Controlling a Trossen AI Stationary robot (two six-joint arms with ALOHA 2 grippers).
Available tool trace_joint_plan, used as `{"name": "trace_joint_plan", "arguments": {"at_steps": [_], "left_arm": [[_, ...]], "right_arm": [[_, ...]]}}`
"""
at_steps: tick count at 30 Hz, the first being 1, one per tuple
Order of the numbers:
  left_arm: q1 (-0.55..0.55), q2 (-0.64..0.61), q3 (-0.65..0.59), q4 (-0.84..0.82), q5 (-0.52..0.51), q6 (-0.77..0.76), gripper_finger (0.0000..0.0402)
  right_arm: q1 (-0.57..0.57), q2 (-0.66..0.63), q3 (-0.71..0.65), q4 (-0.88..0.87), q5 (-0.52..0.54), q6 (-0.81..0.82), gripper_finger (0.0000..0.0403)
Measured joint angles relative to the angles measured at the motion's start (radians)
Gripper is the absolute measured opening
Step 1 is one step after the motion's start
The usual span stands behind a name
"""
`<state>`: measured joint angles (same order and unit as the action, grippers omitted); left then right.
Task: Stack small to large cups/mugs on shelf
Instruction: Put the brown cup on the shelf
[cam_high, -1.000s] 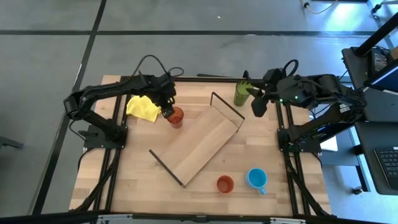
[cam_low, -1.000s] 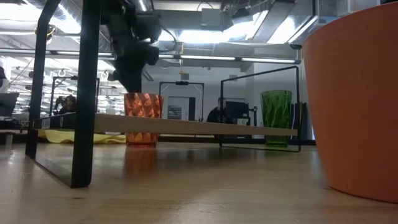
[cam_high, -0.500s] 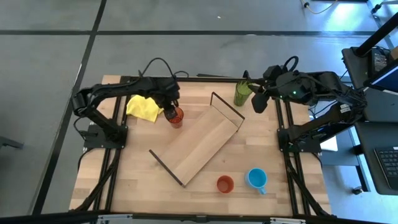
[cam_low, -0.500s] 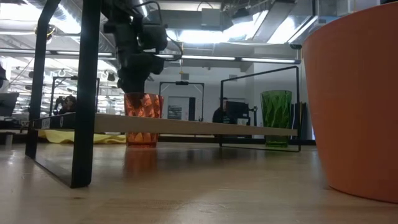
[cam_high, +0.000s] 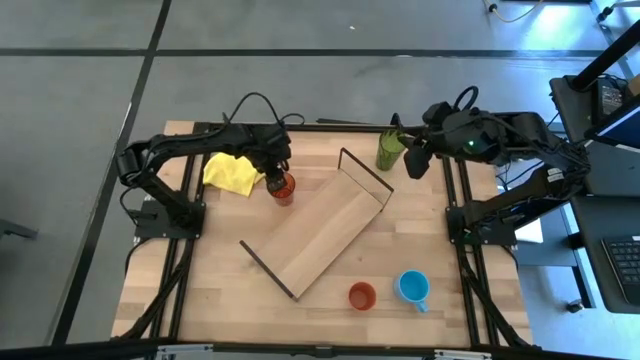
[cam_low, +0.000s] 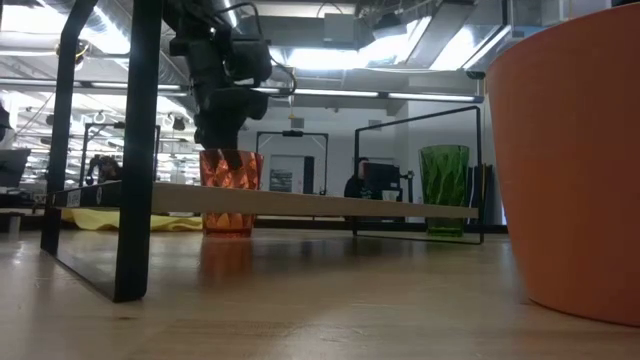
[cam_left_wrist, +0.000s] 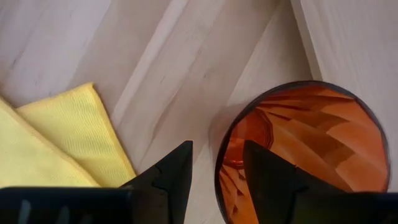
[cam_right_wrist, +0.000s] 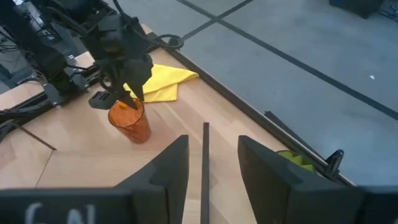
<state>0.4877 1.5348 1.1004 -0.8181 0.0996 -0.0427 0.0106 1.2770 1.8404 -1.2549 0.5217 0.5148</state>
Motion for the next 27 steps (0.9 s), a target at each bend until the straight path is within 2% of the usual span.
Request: {"name": "trace_joint_plan", "arguments": {"at_steps": [5, 10, 24, 27], "left_arm": [[-0.006, 0.014, 0.000, -0.012, 0.000, 0.004, 0.0137], [-0.025, 0.049, 0.000, -0.011, -0.001, 0.073, 0.0127], [-0.044, 0.074, 0.000, -0.008, -0.014, 0.077, 0.0014], [-0.044, 0.074, 0.000, -0.007, -0.020, 0.075, 0.0008]], "right_arm": [[-0.027, 0.000, 0.000, 0.000, -0.003, 0.003, 0.0140], [-0.060, 0.001, 0.008, 0.015, -0.045, 0.008, 0.0140], [-0.147, 0.001, 0.043, 0.053, -0.108, 0.008, 0.0140], [-0.166, 0.005, 0.043, 0.053, -0.134, 0.008, 0.0140]]}}
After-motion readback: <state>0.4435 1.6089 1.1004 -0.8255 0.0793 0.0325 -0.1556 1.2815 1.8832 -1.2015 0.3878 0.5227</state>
